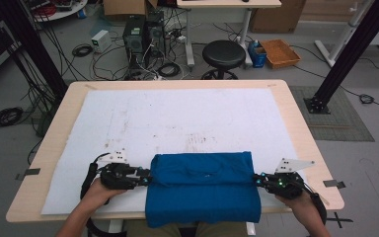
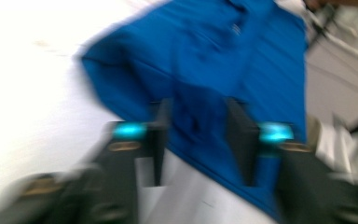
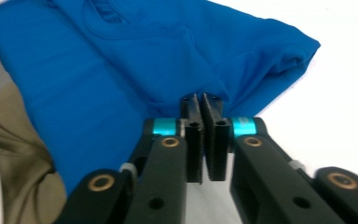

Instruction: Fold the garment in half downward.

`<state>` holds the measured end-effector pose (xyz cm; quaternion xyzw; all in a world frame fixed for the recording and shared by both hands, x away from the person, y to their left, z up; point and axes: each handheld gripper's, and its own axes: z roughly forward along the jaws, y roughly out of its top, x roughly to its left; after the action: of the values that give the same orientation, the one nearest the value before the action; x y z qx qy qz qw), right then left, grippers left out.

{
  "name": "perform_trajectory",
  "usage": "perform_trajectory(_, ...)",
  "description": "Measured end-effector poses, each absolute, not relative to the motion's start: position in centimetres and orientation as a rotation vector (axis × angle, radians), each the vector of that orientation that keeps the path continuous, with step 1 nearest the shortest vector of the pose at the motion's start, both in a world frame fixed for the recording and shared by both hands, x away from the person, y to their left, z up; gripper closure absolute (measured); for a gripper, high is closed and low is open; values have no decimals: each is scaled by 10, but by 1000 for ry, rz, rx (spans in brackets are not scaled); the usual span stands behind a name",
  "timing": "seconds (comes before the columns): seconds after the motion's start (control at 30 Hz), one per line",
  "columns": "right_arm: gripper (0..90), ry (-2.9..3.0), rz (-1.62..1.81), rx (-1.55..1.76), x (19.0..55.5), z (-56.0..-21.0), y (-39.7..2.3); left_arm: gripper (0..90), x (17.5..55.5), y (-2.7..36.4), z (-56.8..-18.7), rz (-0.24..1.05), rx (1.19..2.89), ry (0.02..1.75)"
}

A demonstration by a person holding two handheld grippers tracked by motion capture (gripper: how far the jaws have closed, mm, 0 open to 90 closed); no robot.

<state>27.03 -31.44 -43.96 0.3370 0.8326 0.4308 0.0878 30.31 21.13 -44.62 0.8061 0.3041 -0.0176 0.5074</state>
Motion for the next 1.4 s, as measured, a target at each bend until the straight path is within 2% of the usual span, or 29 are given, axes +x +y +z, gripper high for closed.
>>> perform_trajectory(0.03,656,2460,1308,1027,271,-437,-316,530,305,213,-443,-3,1911,758)
perform_trajectory(0.07,569,2421,1349,1074,272,-433,-318,493,308,215,-439,44,1880,788)
perform_trajectory(0.13,469,2316,1418,1145,279,-424,-320,438,319,212,-431,124,1826,858)
perform_trajectory(0.23,400,2199,1391,1199,298,-416,-315,402,339,197,-427,189,1809,932)
perform_trajectory(0.33,398,2192,1302,1234,323,-420,-301,367,356,180,-437,180,1868,996)
perform_trajectory(0.5,415,2280,1156,1283,346,-444,-284,369,359,173,-453,149,1951,995)
perform_trajectory(0.57,453,2312,1094,1281,348,-449,-283,459,357,175,-453,167,1958,1002)
perform_trajectory(0.6,511,2305,1114,1284,348,-450,-285,555,357,175,-452,171,1975,993)
perform_trajectory(0.63,607,2308,1125,1280,347,-450,-287,628,356,175,-453,174,1978,986)
perform_trajectory(0.7,713,2333,1142,1257,345,-450,-290,772,353,174,-453,172,2001,954)
perform_trajectory(0.77,785,2352,1151,1231,342,-450,-289,845,350,173,-452,184,2000,958)
perform_trajectory(0.97,817,2320,1149,1189,341,-443,-288,867,354,185,-450,160,1811,1026)
perform_trajectory(1.13,817,2223,1182,1187,359,-434,-288,870,374,192,-448,167,1663,1103)
perform_trajectory(1.4,815,2152,1131,1229,409,-430,-279,866,412,182,-447,269,1648,1183)
